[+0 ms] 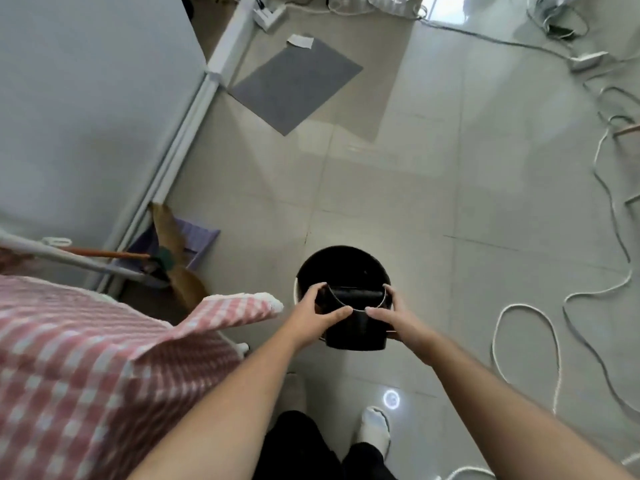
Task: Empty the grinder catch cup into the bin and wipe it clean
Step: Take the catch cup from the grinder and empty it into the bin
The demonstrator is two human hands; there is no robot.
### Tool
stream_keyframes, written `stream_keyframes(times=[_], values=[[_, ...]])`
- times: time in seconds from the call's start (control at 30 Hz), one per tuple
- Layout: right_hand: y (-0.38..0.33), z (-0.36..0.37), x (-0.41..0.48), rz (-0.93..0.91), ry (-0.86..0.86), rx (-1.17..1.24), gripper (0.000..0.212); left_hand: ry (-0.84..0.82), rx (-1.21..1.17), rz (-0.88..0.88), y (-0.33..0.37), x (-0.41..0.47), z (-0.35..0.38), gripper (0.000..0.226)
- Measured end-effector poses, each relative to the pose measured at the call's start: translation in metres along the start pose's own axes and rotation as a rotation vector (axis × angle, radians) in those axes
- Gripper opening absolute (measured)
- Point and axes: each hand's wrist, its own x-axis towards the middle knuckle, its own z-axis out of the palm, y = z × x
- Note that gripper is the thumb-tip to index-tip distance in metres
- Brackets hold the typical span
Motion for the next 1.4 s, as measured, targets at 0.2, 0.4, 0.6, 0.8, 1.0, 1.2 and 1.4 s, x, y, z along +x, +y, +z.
stream_keyframes(times=[0.2, 0.4, 0.6, 0.8, 1.0, 1.2, 1.4], values=[[0.022, 0.008, 0.065, 0.111, 0.164, 0.096, 0.070, 0.042, -0.289, -0.238, -0.019, 0.073, 0.033, 0.126], [0.025, 0.005, 0.091, 0.228, 0.157, 0.066, 0.097, 0.016, -0.426, -0.479, -0.009, 0.094, 0.042, 0.084], [0.011, -0.001, 0.089, 0.292, 0.170, 0.091, 0.078, 0.022, -0.331, -0.628, 0.012, 0.098, 0.039, 0.091], [0.000, -0.006, 0.089, 0.377, 0.133, 0.089, 0.064, 0.007, -0.299, -0.732, 0.019, 0.104, 0.036, 0.109], [-0.005, -0.005, 0.078, 0.347, 0.087, 0.118, 0.068, 0.012, -0.293, -0.687, 0.026, 0.092, 0.033, 0.112], [-0.015, -0.007, 0.037, 0.182, 0.094, 0.163, 0.072, 0.015, -0.420, -0.404, 0.028, 0.058, 0.027, 0.081], [-0.037, -0.019, -0.020, -0.015, 0.041, 0.115, 0.121, -0.116, -0.368, -0.077, 0.055, 0.004, -0.001, 0.074]])
